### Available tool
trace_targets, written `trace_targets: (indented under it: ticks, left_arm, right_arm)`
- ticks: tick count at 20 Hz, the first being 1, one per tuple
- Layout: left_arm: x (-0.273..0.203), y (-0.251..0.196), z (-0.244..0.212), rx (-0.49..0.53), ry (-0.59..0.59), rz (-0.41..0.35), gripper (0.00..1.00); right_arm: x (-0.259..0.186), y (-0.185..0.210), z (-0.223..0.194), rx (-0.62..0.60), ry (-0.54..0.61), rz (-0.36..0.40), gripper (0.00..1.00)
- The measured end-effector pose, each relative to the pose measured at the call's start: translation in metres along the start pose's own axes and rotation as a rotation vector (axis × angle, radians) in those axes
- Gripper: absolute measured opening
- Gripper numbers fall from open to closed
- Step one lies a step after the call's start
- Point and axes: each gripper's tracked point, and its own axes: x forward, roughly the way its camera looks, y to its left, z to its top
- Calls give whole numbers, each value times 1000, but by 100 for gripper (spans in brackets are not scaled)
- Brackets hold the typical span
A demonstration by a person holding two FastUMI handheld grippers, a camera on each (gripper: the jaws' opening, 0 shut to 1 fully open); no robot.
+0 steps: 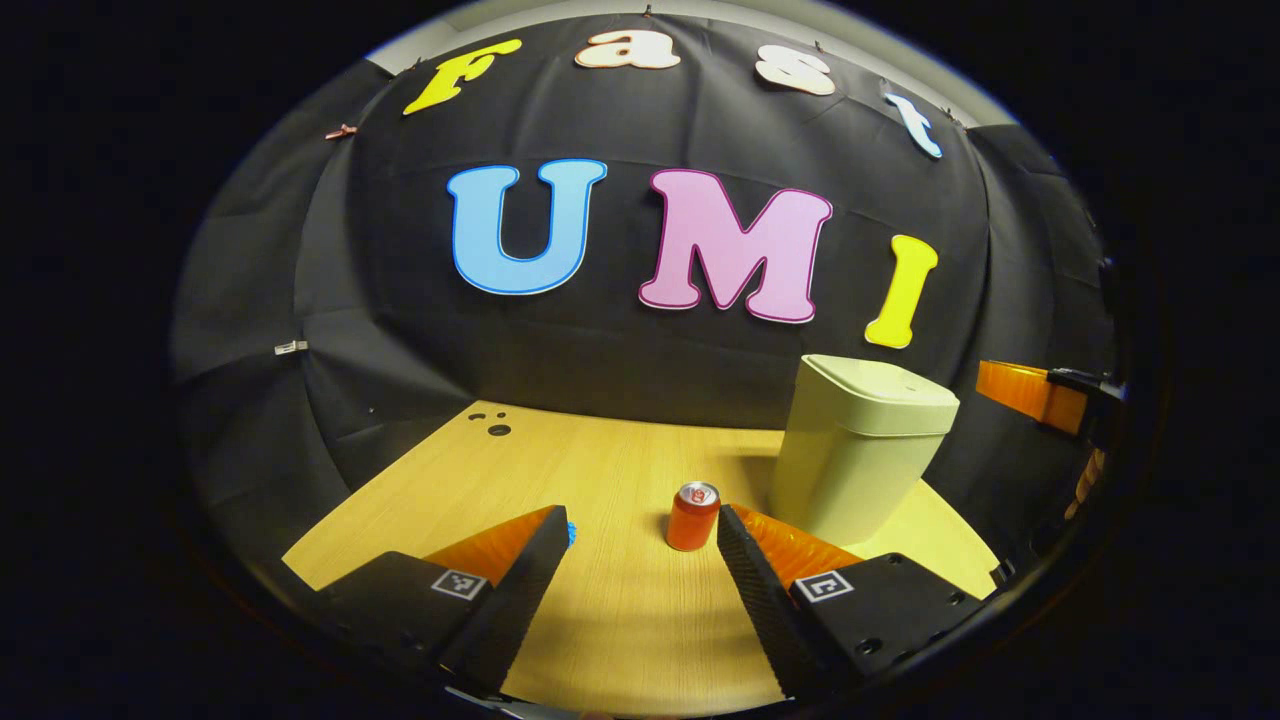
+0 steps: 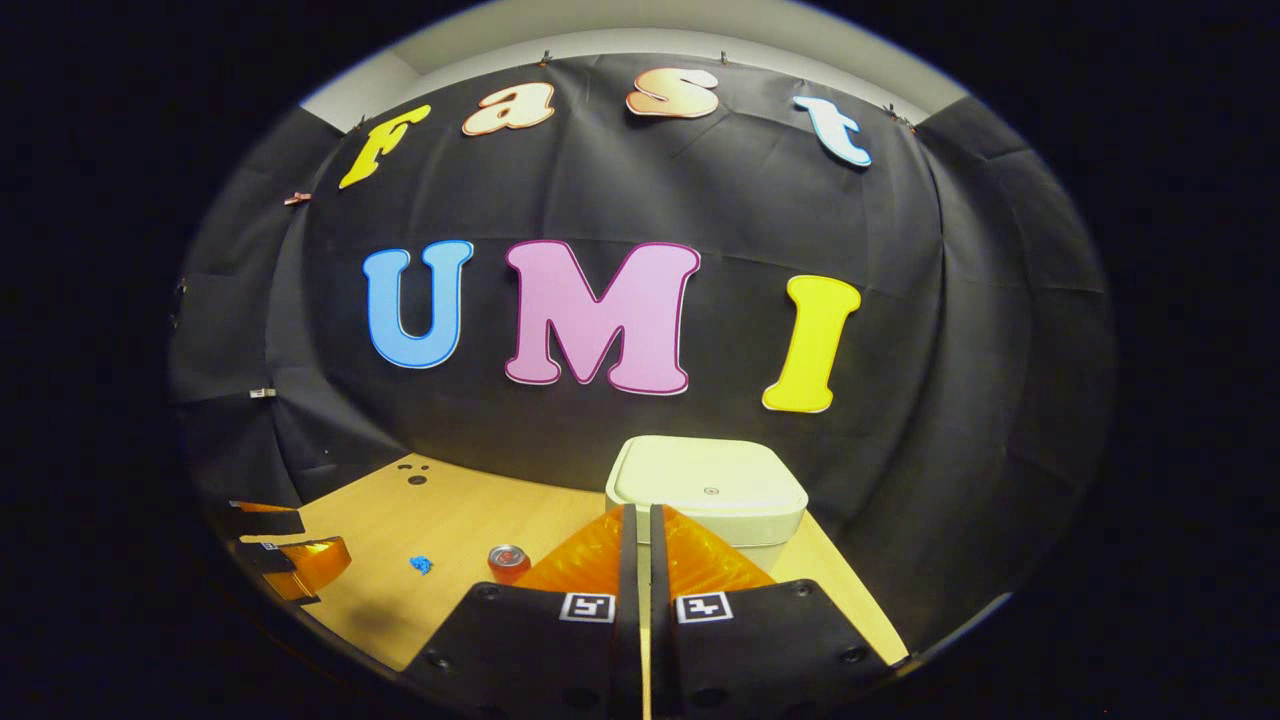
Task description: Press the lid of the desktop garbage bin to open it, pick up the crumpled paper on the desktop and throw it into the bin, then pick up the pop can on the desktop and drop it into the bin, and finally close the garbage bin lid.
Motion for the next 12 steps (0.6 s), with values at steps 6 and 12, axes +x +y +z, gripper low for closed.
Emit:
trace_targets:
  ticks: [6,12]
  left_arm:
    - [19,6,0,-10,15,19,96]
    - [33,10,-2,-8,27,29,96]
  right_arm:
    - [22,8,-2,44,35,82,5]
    - [57,-14,-2,75,92,70,5]
